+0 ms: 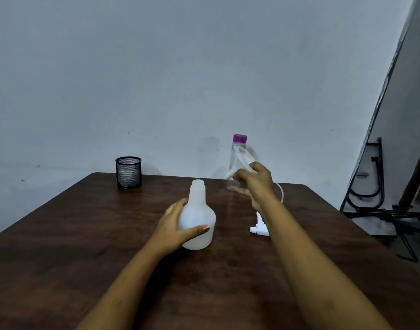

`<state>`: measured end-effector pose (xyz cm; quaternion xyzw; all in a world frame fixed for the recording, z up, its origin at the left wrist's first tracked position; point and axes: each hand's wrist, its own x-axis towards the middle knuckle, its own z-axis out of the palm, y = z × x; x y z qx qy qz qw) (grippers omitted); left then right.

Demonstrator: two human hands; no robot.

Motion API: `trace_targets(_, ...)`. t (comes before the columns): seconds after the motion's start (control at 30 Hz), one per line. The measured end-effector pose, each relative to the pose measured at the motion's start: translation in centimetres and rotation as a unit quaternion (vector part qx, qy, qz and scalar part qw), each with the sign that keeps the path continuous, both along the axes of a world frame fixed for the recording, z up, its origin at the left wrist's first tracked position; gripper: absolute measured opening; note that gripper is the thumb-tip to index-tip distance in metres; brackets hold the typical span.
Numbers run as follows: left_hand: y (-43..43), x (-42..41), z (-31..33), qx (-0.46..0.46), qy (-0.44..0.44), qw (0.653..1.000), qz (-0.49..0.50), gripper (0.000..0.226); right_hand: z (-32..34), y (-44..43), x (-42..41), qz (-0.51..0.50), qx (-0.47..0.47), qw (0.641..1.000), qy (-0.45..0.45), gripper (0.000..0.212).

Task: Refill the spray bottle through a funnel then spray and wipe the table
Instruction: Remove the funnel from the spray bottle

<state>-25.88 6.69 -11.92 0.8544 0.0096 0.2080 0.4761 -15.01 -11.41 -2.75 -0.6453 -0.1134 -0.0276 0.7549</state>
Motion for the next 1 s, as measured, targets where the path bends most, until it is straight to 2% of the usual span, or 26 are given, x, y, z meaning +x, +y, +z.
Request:
trace_targets(0.13,0.1,0.4,-0.1,0.007,0.008,1.0,0.002,0.083,-2.9,-0.2,0.7,-0.012,-0.105,0.994,0.009,0.02)
trace_targets(0.2,0.3,0.7,-0.3,0.02,-0.002,0.999,0.028,0.088,-3.9,-0.3,0.7,-0.004,-0.145,0.989,0.027,0.029)
trace_targets(0.27,0.6,1.1,-0.6,0.041,-0.022,0.997,0.068,0.09,-4.3,-0.2,0.6,-0.001,-0.167,0.985,0.032,0.033)
trace_targets(0.37,1.1,1.1,-0.7,0.033,-0.05,0.994,0.094,0.09,-4.2,0.0,0.5,-0.009,-0.156,0.988,0.019,0.024)
trace_targets(0.47,0.7,0.6,0.0,0.028,-0.082,0.987,0.133,0.095,-3.9,0.2,0.4,-0.037,-0.192,0.981,-0.022,0.027)
trace_targets(0.53,0.0,0.1,1.5,0.12,-0.154,0.962,0.19,0.084,-3.5,0.3,0.0,-0.042,-0.238,0.969,-0.057,0.03)
trace_targets(0.63,-0.9,0.3,4.8,0.354,-0.25,0.876,0.212,0.055,-3.0,0.3,-0.2,-0.033,-0.285,0.954,-0.086,0.03)
trace_targets(0.67,-1.3,0.7,6.0,0.424,-0.262,0.843,0.202,0.049,-2.7,0.2,-0.3,-0.03,-0.293,0.951,-0.092,0.029)
trace_targets(0.73,-2.6,1.5,8.2,0.514,-0.239,0.805,0.172,0.044,-2.0,0.0,-0.2,-0.019,-0.306,0.947,-0.098,0.026)
trace_targets(0.8,-3.9,2.1,9.5,0.575,-0.192,0.779,0.159,0.037,-1.1,-0.4,-0.6,0.004,-0.314,0.944,-0.102,0.026)
trace_targets(0.87,-5.1,2.8,10.0,0.611,-0.165,0.756,0.168,0.02,-0.4,-0.9,-1.2,0.029,-0.296,0.949,-0.103,0.028)
trace_targets(0.97,-6.4,3.3,10.3,0.588,-0.178,0.767,0.186,0.016,0.1,-2.0,-2.0,0.057,-0.214,0.97,-0.1,0.028)
trace_targets(1.0,-6.8,3.3,10.3,0.566,-0.197,0.777,0.192,0.017,0.1,-2.4,-2.1,0.075,-0.169,0.978,-0.095,0.036)
